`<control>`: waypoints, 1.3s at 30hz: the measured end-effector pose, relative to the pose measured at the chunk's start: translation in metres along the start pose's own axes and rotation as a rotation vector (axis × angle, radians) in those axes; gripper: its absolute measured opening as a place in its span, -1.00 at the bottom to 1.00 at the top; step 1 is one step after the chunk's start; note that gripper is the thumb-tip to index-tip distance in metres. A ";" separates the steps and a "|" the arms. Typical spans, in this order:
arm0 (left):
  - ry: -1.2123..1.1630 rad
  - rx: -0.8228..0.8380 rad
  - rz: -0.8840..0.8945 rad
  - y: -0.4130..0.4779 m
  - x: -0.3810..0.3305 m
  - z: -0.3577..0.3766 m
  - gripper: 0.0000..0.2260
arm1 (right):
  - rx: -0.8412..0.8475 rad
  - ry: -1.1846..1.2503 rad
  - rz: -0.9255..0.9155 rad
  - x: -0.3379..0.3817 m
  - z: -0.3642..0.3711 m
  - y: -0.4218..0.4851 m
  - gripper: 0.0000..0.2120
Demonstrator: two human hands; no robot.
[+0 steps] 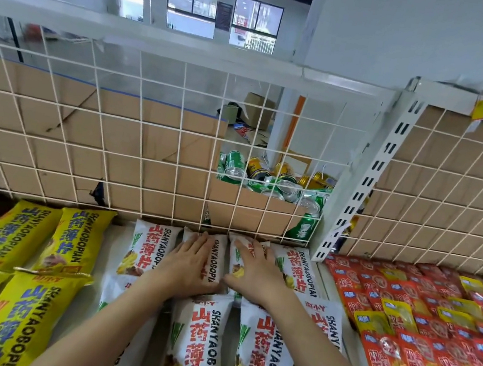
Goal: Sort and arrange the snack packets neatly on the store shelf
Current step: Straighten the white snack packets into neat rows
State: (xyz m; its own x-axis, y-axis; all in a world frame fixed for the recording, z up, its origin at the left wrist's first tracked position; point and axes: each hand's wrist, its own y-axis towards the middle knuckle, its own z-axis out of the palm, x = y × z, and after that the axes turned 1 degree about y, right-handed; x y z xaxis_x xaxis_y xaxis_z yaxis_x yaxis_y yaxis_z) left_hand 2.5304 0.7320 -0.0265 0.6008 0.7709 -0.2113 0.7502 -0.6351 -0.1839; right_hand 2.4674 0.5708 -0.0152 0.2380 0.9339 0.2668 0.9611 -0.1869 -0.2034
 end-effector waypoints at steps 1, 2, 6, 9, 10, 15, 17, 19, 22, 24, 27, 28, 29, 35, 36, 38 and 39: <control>0.003 -0.003 -0.004 0.000 0.000 0.000 -0.06 | -0.004 -0.001 0.000 0.000 0.000 0.000 -0.20; 0.005 -0.002 -0.008 -0.001 -0.001 0.000 -0.06 | -0.007 -0.002 0.000 0.000 0.000 0.000 -0.20; -0.018 -0.005 -0.019 -0.001 -0.003 0.000 -0.08 | -0.043 -0.006 -0.021 0.003 0.002 -0.002 -0.28; -0.019 -0.010 -0.017 -0.001 -0.003 -0.001 -0.13 | -0.047 0.035 -0.023 0.003 0.002 -0.003 -0.34; -0.018 -0.013 -0.016 -0.001 -0.004 -0.002 -0.15 | -0.040 0.055 -0.020 0.002 0.000 -0.003 -0.36; -0.070 -0.095 -0.028 -0.006 -0.011 -0.009 -0.34 | -0.216 0.208 -0.029 -0.012 -0.018 -0.020 -0.47; -0.113 -0.132 0.001 -0.012 -0.021 -0.013 -0.37 | -0.311 0.265 0.002 -0.026 -0.027 -0.035 -0.50; -0.173 -0.167 0.032 -0.018 -0.036 -0.016 -0.36 | -0.364 0.272 0.054 -0.044 -0.034 -0.051 -0.53; -0.205 -0.213 0.073 -0.026 -0.062 -0.019 -0.37 | -0.383 0.283 0.099 -0.075 -0.037 -0.077 -0.56; -0.220 -0.232 0.114 -0.033 -0.080 -0.017 -0.41 | -0.388 0.296 0.120 -0.091 -0.035 -0.093 -0.55; -0.193 -0.235 0.173 -0.047 -0.105 -0.013 -0.46 | -0.340 0.304 0.148 -0.105 -0.027 -0.118 -0.48; -0.184 -0.222 0.184 -0.051 -0.109 -0.009 -0.48 | -0.311 0.326 0.171 -0.105 -0.023 -0.124 -0.45; -0.176 -0.203 0.188 -0.055 -0.113 -0.004 -0.50 | -0.285 0.362 0.186 -0.105 -0.018 -0.131 -0.42; -0.096 -0.171 0.125 -0.072 -0.134 0.027 -0.33 | -0.206 0.484 0.201 -0.102 0.004 -0.150 -0.15; -0.094 -0.170 0.106 -0.072 -0.136 0.030 -0.24 | -0.212 0.521 0.205 -0.102 0.006 -0.151 -0.13; -0.102 -0.171 0.067 -0.074 -0.140 0.033 -0.18 | -0.214 0.616 0.209 -0.102 0.007 -0.151 -0.11; -0.107 -0.176 0.048 -0.074 -0.141 0.034 -0.20 | -0.211 0.643 0.211 -0.103 0.007 -0.152 -0.10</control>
State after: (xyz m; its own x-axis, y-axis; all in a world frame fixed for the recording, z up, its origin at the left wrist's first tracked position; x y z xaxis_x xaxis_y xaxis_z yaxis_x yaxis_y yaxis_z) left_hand 2.3812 0.6687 -0.0155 0.6112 0.7244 -0.3187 0.7637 -0.6456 -0.0028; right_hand 2.2962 0.5054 -0.0183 0.3954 0.5185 0.7581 0.8765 -0.4598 -0.1427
